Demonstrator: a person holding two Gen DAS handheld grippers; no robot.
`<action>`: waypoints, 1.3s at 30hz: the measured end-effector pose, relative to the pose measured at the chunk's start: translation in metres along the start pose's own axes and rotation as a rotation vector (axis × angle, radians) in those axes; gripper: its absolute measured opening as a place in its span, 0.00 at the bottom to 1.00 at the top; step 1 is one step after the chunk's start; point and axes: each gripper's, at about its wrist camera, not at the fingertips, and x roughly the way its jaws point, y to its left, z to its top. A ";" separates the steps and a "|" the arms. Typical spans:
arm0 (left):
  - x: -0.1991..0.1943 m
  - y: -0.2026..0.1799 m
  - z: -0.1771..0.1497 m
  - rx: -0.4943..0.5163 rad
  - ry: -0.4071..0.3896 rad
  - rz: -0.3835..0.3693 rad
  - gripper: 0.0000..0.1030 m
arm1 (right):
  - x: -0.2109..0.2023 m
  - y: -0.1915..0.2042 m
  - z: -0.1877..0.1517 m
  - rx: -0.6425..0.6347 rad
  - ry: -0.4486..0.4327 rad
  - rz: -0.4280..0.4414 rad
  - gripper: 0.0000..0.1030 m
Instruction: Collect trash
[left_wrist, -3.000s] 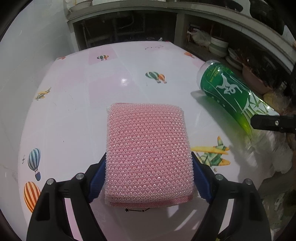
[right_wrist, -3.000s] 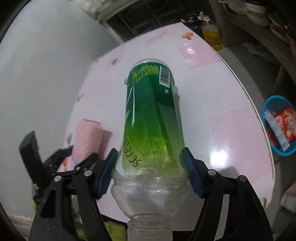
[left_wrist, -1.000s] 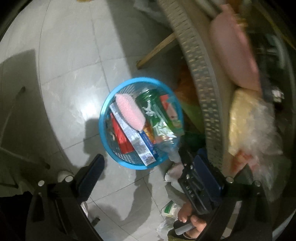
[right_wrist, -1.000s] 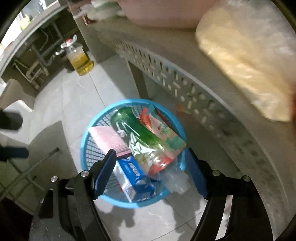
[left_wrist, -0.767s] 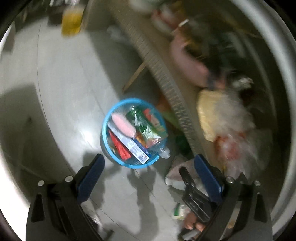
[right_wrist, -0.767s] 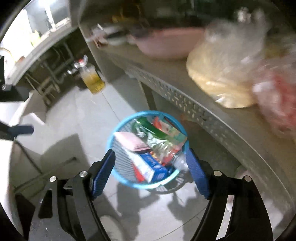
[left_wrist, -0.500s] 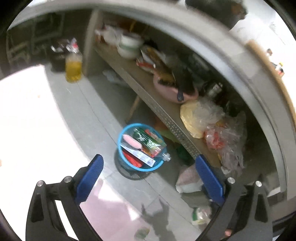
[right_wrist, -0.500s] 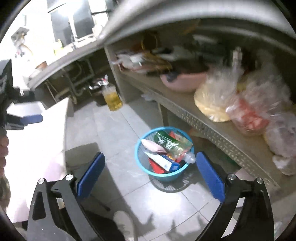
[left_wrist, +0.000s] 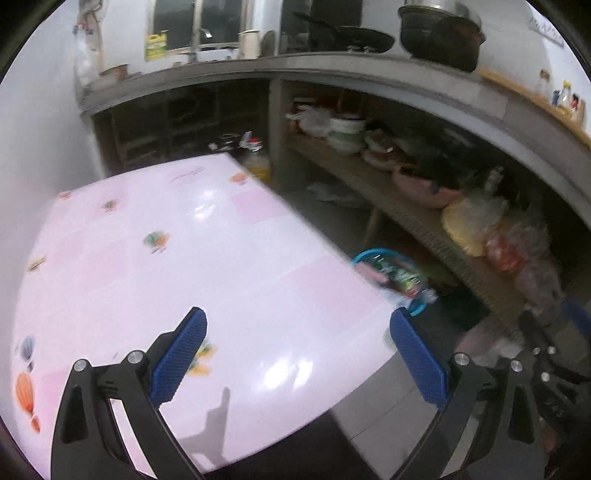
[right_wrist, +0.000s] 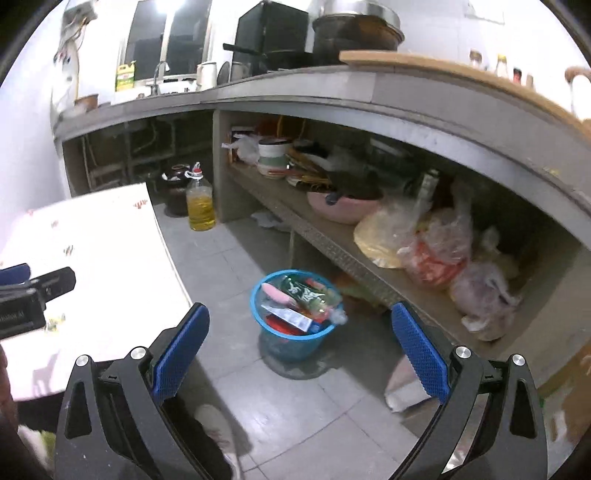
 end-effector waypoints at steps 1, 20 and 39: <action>-0.003 0.001 -0.007 -0.002 0.003 0.025 0.95 | 0.000 0.002 -0.003 -0.006 0.013 0.004 0.92; -0.025 -0.008 -0.048 0.079 -0.018 0.220 0.95 | -0.017 -0.002 -0.028 -0.037 0.062 -0.126 0.92; -0.020 -0.019 -0.047 0.109 0.007 0.230 0.95 | -0.014 -0.008 -0.032 0.002 0.080 -0.081 0.92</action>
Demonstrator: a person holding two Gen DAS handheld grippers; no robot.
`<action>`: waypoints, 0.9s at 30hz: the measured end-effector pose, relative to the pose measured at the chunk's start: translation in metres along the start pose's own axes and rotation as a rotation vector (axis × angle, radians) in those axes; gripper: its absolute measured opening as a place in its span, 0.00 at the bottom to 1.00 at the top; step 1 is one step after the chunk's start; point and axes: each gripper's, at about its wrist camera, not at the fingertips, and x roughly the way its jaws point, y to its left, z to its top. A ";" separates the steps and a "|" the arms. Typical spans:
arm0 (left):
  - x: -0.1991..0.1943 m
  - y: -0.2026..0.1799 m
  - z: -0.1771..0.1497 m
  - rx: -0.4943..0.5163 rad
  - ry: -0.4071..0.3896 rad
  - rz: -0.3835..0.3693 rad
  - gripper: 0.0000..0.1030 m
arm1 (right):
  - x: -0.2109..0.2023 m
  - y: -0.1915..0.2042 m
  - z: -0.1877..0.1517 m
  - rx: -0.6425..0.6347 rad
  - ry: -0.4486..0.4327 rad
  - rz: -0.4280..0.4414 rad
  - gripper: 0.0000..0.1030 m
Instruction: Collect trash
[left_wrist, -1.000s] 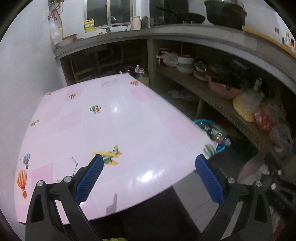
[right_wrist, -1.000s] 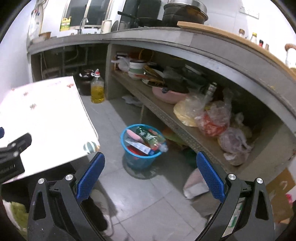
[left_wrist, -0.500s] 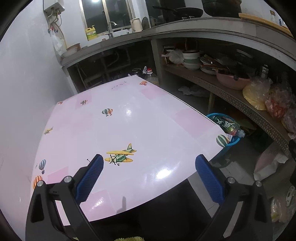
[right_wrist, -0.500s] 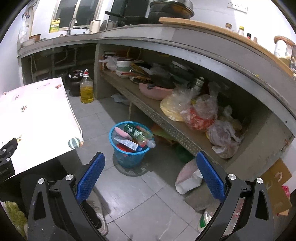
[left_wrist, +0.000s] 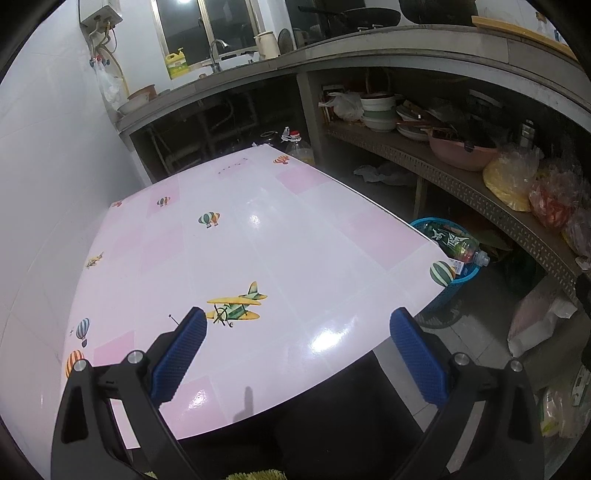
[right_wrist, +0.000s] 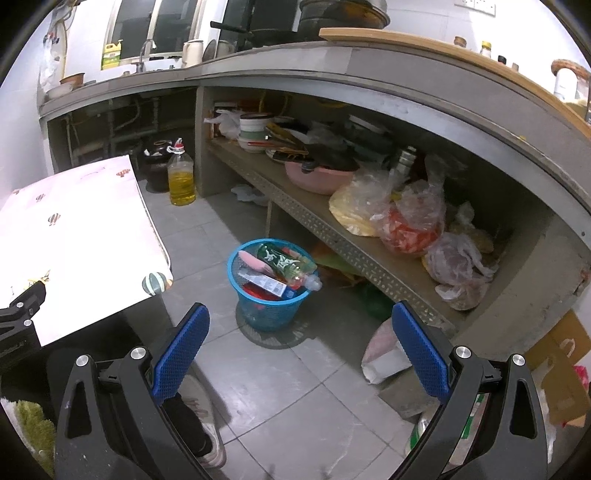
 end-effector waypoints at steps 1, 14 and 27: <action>0.000 0.000 0.000 0.000 0.001 0.000 0.95 | 0.000 0.000 0.000 0.000 0.000 0.002 0.92; 0.003 0.002 0.000 -0.005 0.007 -0.004 0.95 | 0.000 0.000 0.002 -0.003 -0.007 0.012 0.92; 0.004 0.007 0.001 -0.018 0.011 -0.013 0.95 | -0.001 0.001 0.003 -0.003 -0.013 0.011 0.92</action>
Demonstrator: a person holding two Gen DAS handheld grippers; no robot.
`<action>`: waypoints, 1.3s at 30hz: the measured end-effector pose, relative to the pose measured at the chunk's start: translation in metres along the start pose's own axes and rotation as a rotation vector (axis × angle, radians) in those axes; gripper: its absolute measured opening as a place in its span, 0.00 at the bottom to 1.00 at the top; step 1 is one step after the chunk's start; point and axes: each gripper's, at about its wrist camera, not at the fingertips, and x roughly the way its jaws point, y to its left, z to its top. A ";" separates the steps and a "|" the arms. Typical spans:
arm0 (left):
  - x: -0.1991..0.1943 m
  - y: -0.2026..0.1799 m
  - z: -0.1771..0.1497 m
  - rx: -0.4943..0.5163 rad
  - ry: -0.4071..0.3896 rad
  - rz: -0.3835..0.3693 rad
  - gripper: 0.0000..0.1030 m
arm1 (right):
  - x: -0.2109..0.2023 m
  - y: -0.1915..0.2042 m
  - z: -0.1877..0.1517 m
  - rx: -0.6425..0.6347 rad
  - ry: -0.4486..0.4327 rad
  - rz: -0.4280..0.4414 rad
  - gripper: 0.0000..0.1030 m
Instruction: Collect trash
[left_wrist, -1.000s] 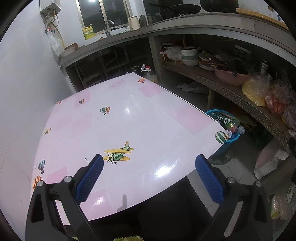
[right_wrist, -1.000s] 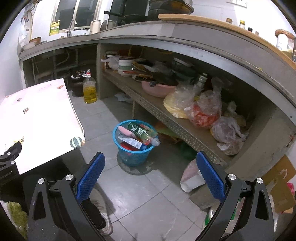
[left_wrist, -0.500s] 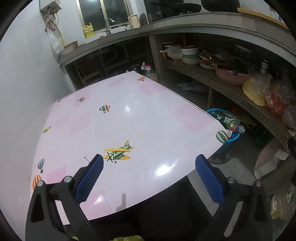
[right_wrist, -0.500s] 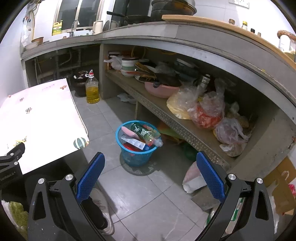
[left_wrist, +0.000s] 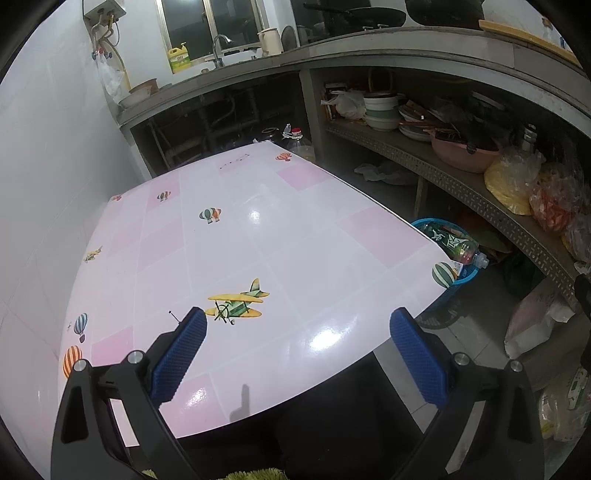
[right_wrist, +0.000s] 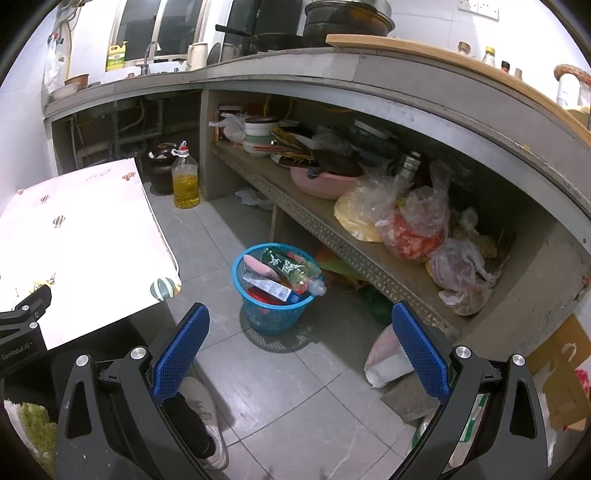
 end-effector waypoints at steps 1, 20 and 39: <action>0.000 0.000 0.000 -0.001 0.000 -0.001 0.95 | 0.000 0.000 0.000 -0.001 0.000 0.000 0.92; 0.000 0.001 0.001 -0.012 0.005 -0.005 0.95 | -0.001 0.001 0.002 -0.003 -0.004 0.001 0.92; 0.002 0.003 0.000 -0.016 0.010 -0.011 0.95 | -0.001 0.001 0.003 -0.003 -0.004 0.002 0.92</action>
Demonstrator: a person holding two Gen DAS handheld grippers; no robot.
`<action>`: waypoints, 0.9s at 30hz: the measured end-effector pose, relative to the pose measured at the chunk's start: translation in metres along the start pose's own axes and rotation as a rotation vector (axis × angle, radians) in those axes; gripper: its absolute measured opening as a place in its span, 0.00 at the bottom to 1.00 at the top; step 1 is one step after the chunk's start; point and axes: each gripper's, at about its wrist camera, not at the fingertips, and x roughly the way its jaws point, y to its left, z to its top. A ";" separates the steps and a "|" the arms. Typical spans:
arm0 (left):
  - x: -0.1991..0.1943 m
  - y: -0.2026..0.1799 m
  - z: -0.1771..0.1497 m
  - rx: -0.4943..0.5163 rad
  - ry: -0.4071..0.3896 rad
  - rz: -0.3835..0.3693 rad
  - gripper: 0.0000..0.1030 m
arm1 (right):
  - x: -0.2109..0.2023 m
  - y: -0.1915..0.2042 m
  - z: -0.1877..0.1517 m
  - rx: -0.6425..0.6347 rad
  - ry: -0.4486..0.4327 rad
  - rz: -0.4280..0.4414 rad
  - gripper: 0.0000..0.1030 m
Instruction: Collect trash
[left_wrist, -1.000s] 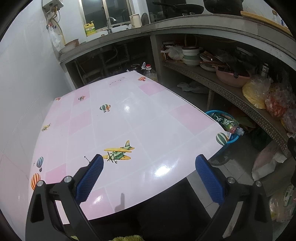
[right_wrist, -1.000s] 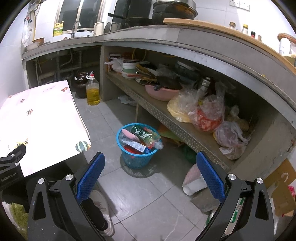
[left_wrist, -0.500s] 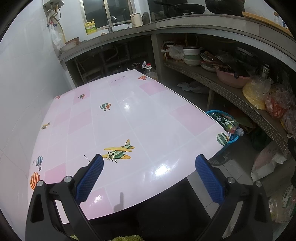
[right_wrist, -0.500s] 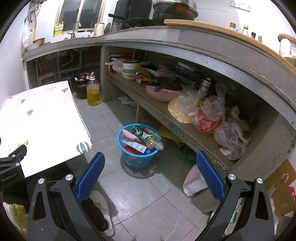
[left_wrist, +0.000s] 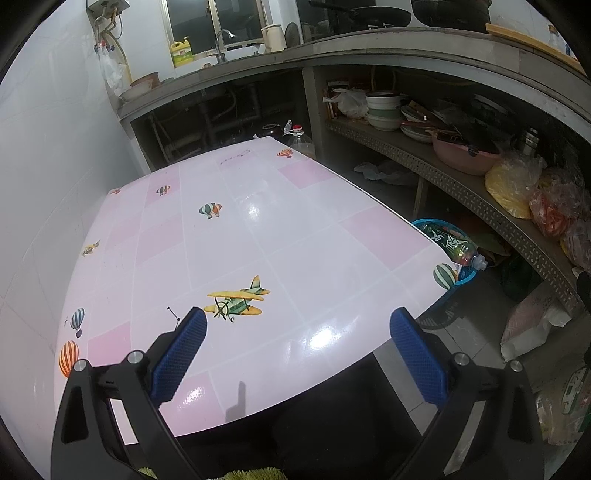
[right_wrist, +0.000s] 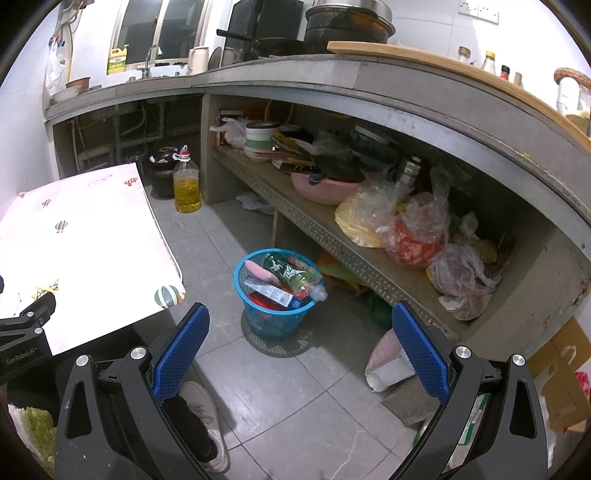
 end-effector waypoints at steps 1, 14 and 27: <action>0.001 0.001 0.000 -0.001 0.001 0.000 0.95 | 0.000 0.000 0.000 0.000 0.000 0.000 0.92; 0.001 0.002 0.000 -0.009 0.003 0.000 0.95 | -0.001 0.001 -0.001 0.001 -0.002 -0.002 0.92; 0.000 0.002 -0.001 -0.013 0.004 -0.001 0.95 | -0.002 0.002 -0.001 0.003 -0.003 -0.005 0.92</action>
